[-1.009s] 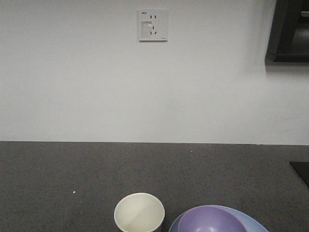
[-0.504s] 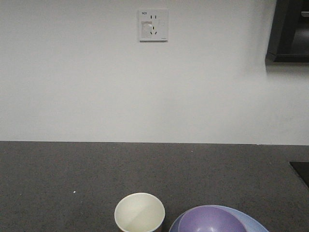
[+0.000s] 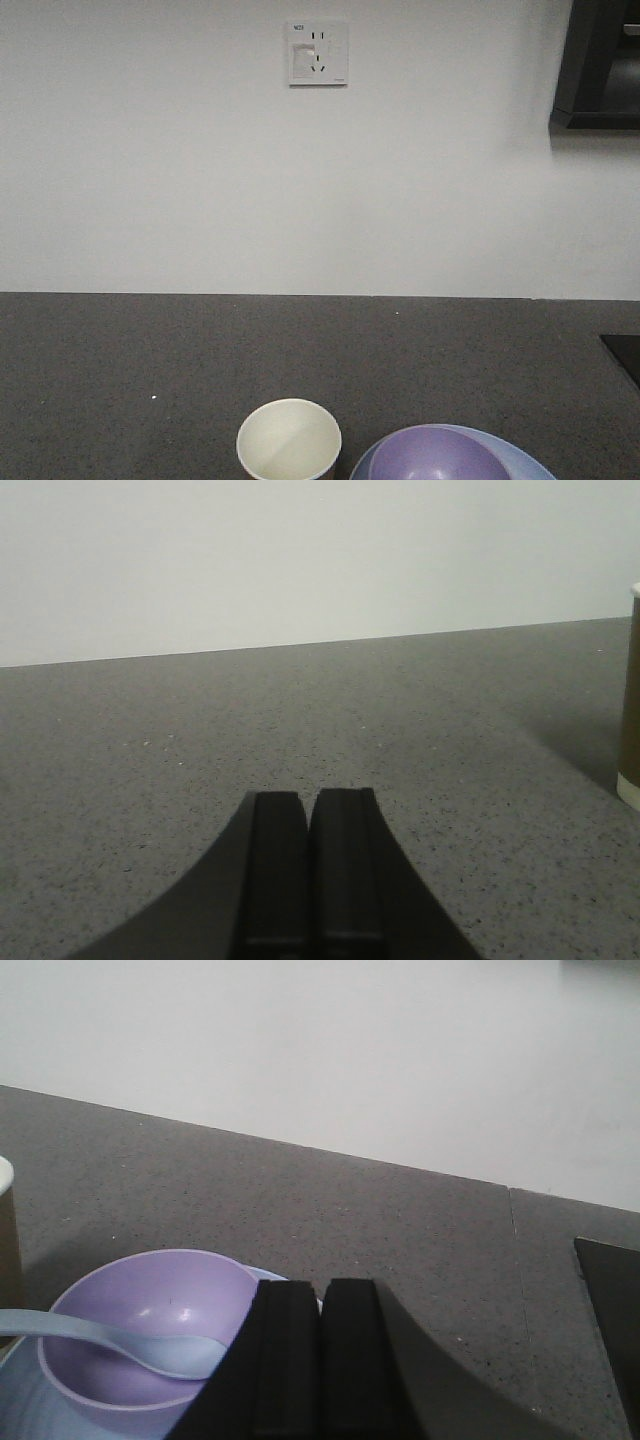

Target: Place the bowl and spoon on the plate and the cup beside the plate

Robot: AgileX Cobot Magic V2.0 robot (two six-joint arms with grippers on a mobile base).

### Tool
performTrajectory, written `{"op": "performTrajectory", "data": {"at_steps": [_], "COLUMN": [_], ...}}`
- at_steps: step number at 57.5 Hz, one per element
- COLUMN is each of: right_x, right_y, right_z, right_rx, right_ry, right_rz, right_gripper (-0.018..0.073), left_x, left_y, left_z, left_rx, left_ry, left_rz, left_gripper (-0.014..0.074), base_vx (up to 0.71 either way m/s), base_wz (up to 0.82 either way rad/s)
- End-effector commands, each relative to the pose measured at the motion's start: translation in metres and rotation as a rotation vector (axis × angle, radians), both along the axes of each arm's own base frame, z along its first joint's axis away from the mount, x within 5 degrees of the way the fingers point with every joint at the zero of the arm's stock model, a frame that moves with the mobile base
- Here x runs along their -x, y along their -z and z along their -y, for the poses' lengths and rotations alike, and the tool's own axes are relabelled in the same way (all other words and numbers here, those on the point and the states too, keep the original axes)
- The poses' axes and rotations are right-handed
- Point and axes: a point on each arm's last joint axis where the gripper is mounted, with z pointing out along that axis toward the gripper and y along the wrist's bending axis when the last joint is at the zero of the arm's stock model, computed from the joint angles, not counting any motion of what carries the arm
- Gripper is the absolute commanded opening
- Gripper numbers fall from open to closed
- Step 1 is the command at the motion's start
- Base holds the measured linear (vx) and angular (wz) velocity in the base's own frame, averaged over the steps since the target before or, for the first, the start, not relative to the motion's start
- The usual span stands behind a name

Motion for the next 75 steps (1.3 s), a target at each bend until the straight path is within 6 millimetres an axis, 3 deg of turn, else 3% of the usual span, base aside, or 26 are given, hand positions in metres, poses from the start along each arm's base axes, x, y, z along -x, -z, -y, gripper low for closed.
{"op": "performTrajectory", "data": {"at_steps": [1,55,63,75], "right_x": [-0.001,-0.002,-0.001,0.013], "right_y": [-0.017,-0.015,0.002,0.055], "right_z": [0.002,0.004,0.009,0.012], "right_rx": [-0.011,0.034,-0.043,-0.155], "right_ry": [0.029,0.045,0.107,0.14], "right_rz": [0.103,0.096,0.075,0.093], "right_gripper": [-0.0008,-0.0008,-0.0008,-0.0008], "left_x": [0.002,0.002,0.002,0.002], "left_y": [-0.016,-0.016,-0.016,-0.016], "left_z": [0.0,0.0,0.0,0.0], "left_rx": [0.017,0.016,0.016,0.016], "left_ry": [0.0,0.0,0.0,0.0], "left_rz": [0.117,0.115,0.115,0.115], "left_gripper": [-0.0003,-0.0003,-0.0003,-0.0003], "base_vx": [0.0,0.0,0.0,0.0], "base_wz": [0.0,0.0,0.0,0.0]}}
